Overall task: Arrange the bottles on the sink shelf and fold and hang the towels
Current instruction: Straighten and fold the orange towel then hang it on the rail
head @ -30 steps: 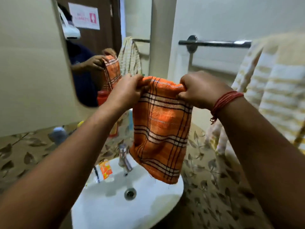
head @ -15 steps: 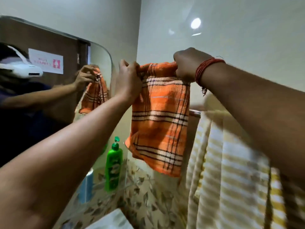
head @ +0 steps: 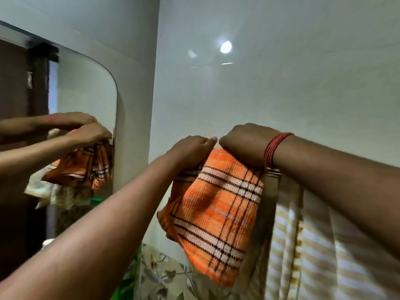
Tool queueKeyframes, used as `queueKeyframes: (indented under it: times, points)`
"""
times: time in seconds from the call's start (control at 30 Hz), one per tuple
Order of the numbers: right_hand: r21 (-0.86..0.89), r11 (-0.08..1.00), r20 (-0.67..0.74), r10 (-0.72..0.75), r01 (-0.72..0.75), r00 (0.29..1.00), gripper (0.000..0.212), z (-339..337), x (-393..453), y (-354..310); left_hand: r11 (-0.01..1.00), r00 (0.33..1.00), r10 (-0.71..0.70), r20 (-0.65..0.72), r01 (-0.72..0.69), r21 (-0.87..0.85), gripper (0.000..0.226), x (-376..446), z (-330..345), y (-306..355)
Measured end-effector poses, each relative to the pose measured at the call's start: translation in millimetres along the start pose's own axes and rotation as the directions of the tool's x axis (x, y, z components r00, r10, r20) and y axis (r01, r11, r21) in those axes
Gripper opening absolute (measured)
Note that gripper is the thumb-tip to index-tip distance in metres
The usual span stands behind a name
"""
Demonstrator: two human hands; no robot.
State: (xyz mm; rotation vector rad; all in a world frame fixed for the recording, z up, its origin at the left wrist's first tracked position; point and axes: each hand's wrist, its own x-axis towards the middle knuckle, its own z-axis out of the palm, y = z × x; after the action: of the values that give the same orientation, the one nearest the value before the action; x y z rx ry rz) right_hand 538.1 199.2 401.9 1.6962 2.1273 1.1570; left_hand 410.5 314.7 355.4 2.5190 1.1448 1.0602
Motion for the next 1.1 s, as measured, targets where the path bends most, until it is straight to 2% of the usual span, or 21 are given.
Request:
queueKeyframes:
  times: [0.07,0.13,0.2,0.27,0.33,0.37,0.4,0.43,0.5,0.57,0.63,0.7,0.8,0.87,0.93,1.0,1.03,1.1]
  points:
    - [0.208,0.975,0.180,0.034,-0.072,0.983,0.023,-3.4,4.3,2.4,0.999,0.999,-0.022,0.050,0.023,-0.025,0.059,2.9,-1.8,0.9]
    - [0.450,0.865,0.302,0.089,-0.224,0.949,0.025,4.0,6.9,11.1,0.998,0.996,-0.032,0.086,0.036,-0.042,0.060,6.0,-3.2,-0.7]
    - [0.555,0.760,0.386,0.123,-0.337,0.914,0.021,13.4,4.4,16.4,0.998,0.992,-0.040,0.117,0.044,-0.035,0.060,9.8,-4.7,-0.8]
    - [0.466,0.827,0.343,0.160,-0.315,0.926,0.021,13.7,5.2,16.0,0.999,0.989,-0.042,0.143,0.045,-0.018,0.059,13.3,-5.6,-0.7]
    - [0.321,0.898,0.136,0.271,-0.302,0.953,0.019,2.8,8.9,5.0,0.998,0.984,-0.058,0.167,0.059,-0.004,0.056,16.0,-7.2,-0.9]
    - [0.315,0.909,0.033,0.278,-0.274,0.960,0.019,-4.5,9.5,-4.8,0.998,0.982,-0.060,0.179,0.060,0.004,0.052,17.7,-8.2,-1.2]
    - [0.342,0.907,0.010,0.256,-0.244,0.967,0.026,-8.7,9.1,-14.6,0.998,0.980,-0.055,0.193,0.055,0.008,0.045,19.9,-8.2,-0.9]
    - [0.363,0.903,0.049,0.230,-0.231,0.972,0.041,-10.2,8.5,-24.5,0.999,0.982,-0.050,0.181,0.050,0.006,0.038,21.2,-7.5,0.1]
    - [0.318,0.917,0.151,0.201,-0.241,0.968,0.072,-1.4,6.2,-42.8,0.998,0.998,-0.030,0.059,0.033,-0.049,0.040,18.6,-5.6,0.0]
    - [0.221,0.947,0.137,0.208,-0.234,0.969,0.083,10.6,3.3,-48.2,0.997,0.991,0.033,-0.130,-0.041,-0.064,0.044,9.9,-0.9,-5.9]
    - [0.342,0.907,0.198,0.187,-0.247,0.962,0.074,9.4,9.2,-38.7,0.992,0.970,0.105,-0.221,-0.117,-0.040,0.043,0.2,4.1,-17.5]
    - [0.505,0.824,0.285,0.121,-0.256,0.951,0.064,6.2,18.2,-26.6,0.991,0.972,0.120,-0.200,-0.130,-0.040,0.044,-6.8,2.7,-27.5]
    - [0.602,0.756,0.345,0.044,-0.257,0.938,0.076,3.0,21.6,-20.8,0.988,0.974,0.145,-0.172,-0.151,-0.027,0.045,-6.5,-2.0,-34.3]
    - [0.636,0.725,0.339,0.043,-0.263,0.940,0.077,6.0,21.4,-20.8,0.979,0.960,0.178,-0.216,-0.194,-0.054,0.040,-11.4,-0.3,-37.0]
    - [0.655,0.706,0.316,0.068,-0.269,0.946,0.072,9.4,21.2,-20.9,0.943,0.907,0.194,-0.373,-0.277,-0.182,0.030,-28.6,4.2,-45.4]
    - [0.668,0.692,0.301,0.083,-0.272,0.950,0.077,11.1,21.6,-20.6,0.860,0.830,0.178,-0.529,-0.392,-0.327,0.023,-59.0,11.6,-54.4]
    - [0.668,0.695,0.297,0.081,-0.268,0.951,0.082,11.3,21.9,-20.4,0.817,0.815,0.180,-0.551,-0.436,-0.378,0.022,-76.4,17.3,-57.8]
    - [0.654,0.706,0.301,0.086,-0.271,0.950,0.088,10.0,22.2,-21.1,0.753,0.838,0.185,-0.513,-0.457,-0.474,0.029,-109.4,33.1,-65.4]
